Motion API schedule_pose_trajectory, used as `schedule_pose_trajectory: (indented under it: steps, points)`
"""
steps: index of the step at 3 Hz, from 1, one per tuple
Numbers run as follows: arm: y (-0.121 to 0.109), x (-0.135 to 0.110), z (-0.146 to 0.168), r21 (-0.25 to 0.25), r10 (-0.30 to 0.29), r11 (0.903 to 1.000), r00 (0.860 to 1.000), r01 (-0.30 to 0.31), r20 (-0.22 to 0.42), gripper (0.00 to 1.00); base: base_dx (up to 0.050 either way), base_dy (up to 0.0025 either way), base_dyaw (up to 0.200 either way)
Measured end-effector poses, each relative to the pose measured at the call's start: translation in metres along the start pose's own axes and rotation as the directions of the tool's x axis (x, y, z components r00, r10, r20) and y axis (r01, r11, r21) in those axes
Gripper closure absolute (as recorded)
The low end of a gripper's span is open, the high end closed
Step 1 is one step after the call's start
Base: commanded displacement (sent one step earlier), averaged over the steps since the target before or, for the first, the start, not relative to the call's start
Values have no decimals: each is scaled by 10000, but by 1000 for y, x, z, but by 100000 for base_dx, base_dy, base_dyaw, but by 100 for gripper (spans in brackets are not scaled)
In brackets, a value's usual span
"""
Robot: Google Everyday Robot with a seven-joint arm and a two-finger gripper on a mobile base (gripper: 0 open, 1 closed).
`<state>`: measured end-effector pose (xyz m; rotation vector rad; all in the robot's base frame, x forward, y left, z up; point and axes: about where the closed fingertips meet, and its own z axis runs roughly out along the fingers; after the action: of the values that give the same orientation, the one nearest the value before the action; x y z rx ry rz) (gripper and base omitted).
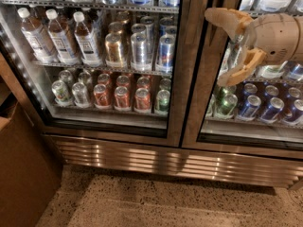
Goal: Open left fridge door
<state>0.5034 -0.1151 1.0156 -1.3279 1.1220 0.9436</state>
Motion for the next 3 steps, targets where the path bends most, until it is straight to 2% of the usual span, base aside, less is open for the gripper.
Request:
schedule_pose_trajectory:
  steps: [1,2,3]
  points:
    - [-2,0,-7,591,-182,9981,9995,167,240,0,0,0,0]
    - [-2,0,-7,593,-182,9981,9995,167,240,0,0,0,0]
    - [-2,0,-6,866,-240,9960,9995,221,216,0,0,0,0]
